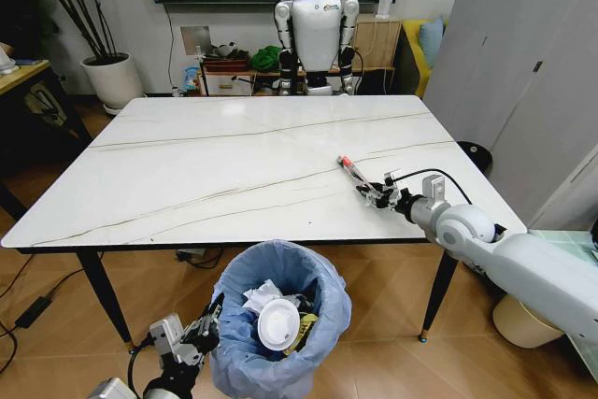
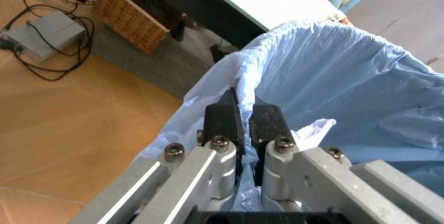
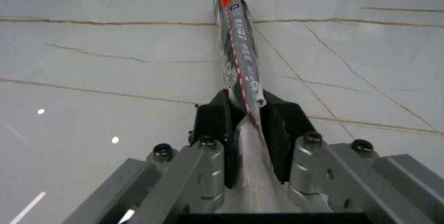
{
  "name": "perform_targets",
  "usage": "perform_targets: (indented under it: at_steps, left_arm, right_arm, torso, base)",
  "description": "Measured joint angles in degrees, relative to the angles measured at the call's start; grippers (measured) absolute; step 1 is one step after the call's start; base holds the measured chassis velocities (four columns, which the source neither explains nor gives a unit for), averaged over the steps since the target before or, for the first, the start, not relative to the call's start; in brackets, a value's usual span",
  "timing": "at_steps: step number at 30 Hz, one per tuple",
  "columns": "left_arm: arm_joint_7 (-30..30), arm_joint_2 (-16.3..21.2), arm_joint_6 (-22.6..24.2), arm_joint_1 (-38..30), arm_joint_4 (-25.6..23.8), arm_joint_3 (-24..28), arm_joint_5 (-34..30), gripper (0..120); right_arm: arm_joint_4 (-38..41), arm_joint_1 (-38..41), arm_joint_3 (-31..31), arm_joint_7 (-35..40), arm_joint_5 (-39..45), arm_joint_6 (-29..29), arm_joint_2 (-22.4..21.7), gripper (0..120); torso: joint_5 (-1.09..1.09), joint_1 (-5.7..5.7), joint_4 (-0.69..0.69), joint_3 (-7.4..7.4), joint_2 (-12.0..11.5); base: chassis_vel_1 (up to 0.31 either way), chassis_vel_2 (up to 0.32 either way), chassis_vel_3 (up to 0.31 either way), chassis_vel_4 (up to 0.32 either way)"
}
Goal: Pick up the trash bin and place the trash from the table into it.
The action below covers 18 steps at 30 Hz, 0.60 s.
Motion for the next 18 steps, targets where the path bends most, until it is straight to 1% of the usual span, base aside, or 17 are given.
perform_targets:
  at_steps: [2, 3, 4, 8, 10, 13, 14, 18]
  left_arm:
    - [-0.01, 0.05, 0.0, -0.06, 0.01, -0.04, -0.09, 0]
    - [-0.01, 0.05, 0.0, -0.06, 0.01, -0.04, -0.09, 0]
    - [-0.03, 0.06, 0.0, -0.08, 0.01, -0.05, -0.14, 0]
    - [-0.05, 0.06, 0.0, -0.09, 0.01, -0.07, -0.19, 0]
    - [-0.07, 0.11, 0.0, -0.06, 0.02, -0.01, -0.2, 0]
    - [-0.12, 0.67, 0.0, 0.13, 0.11, 0.24, -0.46, 0]
    - [-0.12, 0.67, 0.0, 0.13, 0.11, 0.24, -0.46, 0]
    - [-0.57, 1.33, 0.11, 0.09, 0.11, 0.29, -1.1, 0]
  right_arm:
    - [0.05, -0.01, 0.0, -0.23, -0.01, 0.15, -0.06, 3]
    - [0.05, -0.01, 0.0, -0.23, -0.01, 0.15, -0.06, 3]
    - [0.05, -0.01, 0.0, -0.45, -0.03, 0.25, -0.08, 0]
    - [-0.04, -0.31, 0.43, -2.17, -0.35, 1.46, -0.21, 0]
    - [0.22, -0.75, 1.4, -4.57, -0.49, 3.02, -0.77, 0]
    - [3.74, -1.89, 4.21, -14.22, -1.22, 7.31, -3.73, 0]
    - [3.74, -1.89, 4.21, -14.22, -1.22, 7.31, -3.73, 0]
    - [11.01, -3.91, 8.66, -26.14, -4.25, 12.14, -8.53, 0]
  torso:
    - [0.0, 0.0, 0.0, 0.0, 0.0]
    - [0.0, 0.0, 0.0, 0.0, 0.0]
    - [0.0, 0.0, 0.0, 0.0, 0.0]
    - [0.02, 0.0, 0.01, 0.01, 0.0]
    - [0.03, 0.0, 0.02, 0.01, 0.0]
    - [0.0, 0.0, 0.0, 0.01, 0.0]
    - [0.0, 0.0, 0.0, 0.01, 0.0]
    - [0.0, 0.0, -0.01, 0.0, 0.0]
  base:
    - [0.0, 0.0, 0.0, 0.0]
    - [0.0, 0.0, 0.0, 0.0]
    - [0.0, 0.0, 0.0, 0.0]
    - [0.0, 0.0, 0.0, 0.0]
    - [0.0, 0.0, 0.0, 0.0]
    - [0.0, 0.0, 0.0, 0.0]
    - [0.0, 0.0, 0.0, 0.0]
    - [0.0, 0.0, 0.0, 0.0]
